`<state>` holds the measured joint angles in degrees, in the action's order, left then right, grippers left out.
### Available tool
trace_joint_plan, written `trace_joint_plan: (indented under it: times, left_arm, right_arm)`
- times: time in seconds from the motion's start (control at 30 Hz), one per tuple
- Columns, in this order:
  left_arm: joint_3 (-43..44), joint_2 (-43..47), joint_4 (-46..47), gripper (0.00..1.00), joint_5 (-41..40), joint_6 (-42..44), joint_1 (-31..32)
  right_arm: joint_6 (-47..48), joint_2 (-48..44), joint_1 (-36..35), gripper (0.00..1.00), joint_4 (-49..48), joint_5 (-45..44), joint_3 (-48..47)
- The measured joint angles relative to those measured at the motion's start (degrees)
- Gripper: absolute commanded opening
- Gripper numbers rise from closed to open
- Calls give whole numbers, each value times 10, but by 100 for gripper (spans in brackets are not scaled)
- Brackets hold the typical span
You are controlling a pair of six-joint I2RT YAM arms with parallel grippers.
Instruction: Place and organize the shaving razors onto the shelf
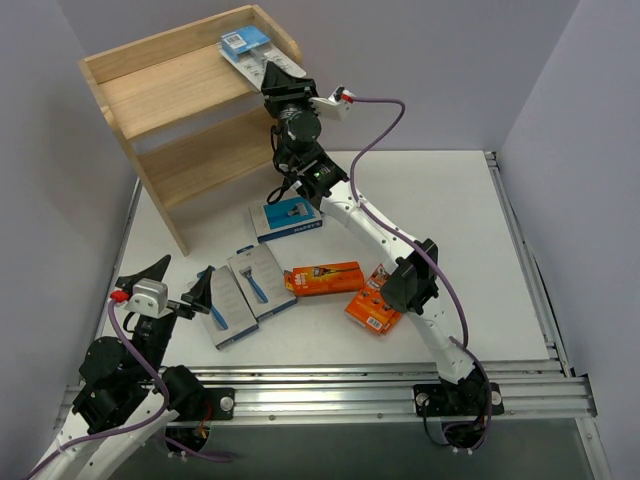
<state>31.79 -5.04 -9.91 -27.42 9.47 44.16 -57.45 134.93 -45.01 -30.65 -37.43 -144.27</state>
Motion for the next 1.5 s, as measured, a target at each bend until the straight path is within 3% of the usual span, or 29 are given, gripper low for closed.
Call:
trace_joint_plan:
  times: [0.1, 0.2, 0.57, 1.07, 1.1, 1.27, 1.5]
  left_arm:
    - [0, 0, 0, 89, 3, 0, 0]
    - [0, 0, 0, 89, 7, 0, 0]
    - [0, 1, 0, 88, 13, 0, 0]
    - [0, 1, -1, 88, 22, 0, 0]
    - [0, 1, -1, 88, 22, 0, 0]
    - [0, 1, -1, 88, 24, 0, 0]
    - [0, 1, -1, 88, 24, 0, 0]
  right_arm:
    - [0, 0, 0, 28, 2, 4, 0]
    - [0, 0, 0, 18, 2, 4, 0]
    - [-2, 0, 2, 0, 5, 4, -10]
    - [-46, 39, 11, 0, -9, -26, -42]
    - [-48, 42, 12, 2, -12, -27, -43]
    - [-58, 46, 12, 47, -19, -28, -43]
    - [-62, 46, 19, 63, -42, -22, -37]
